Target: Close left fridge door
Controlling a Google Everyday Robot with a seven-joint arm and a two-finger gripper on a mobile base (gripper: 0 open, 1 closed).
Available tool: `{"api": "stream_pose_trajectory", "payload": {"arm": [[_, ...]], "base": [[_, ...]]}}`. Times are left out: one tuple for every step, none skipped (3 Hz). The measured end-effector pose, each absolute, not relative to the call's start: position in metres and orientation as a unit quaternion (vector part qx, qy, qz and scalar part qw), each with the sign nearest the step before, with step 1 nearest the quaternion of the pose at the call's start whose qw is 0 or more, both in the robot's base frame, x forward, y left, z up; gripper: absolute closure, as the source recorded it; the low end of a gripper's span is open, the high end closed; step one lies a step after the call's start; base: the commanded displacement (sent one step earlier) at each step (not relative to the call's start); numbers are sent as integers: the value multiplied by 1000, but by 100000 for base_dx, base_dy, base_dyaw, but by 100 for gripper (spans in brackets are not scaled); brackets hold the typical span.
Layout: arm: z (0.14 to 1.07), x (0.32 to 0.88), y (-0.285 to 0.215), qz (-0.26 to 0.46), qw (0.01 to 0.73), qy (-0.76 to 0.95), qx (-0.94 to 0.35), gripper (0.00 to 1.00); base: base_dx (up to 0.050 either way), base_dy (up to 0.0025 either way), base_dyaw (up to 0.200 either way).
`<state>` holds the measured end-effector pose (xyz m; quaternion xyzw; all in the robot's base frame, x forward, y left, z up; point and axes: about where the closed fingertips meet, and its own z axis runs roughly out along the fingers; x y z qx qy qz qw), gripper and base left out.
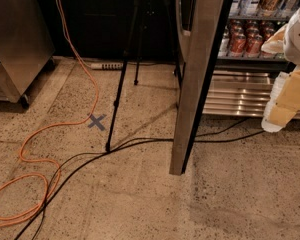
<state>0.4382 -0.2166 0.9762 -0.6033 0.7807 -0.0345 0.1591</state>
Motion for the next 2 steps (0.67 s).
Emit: {"api": "stream_pose_trajectory", "payload": {"arm": [[976, 438, -217, -34, 159, 781, -603, 24], [976, 438, -217, -34, 159, 781, -603, 47]], "base": [[0, 0, 0], [0, 0, 0]]}}
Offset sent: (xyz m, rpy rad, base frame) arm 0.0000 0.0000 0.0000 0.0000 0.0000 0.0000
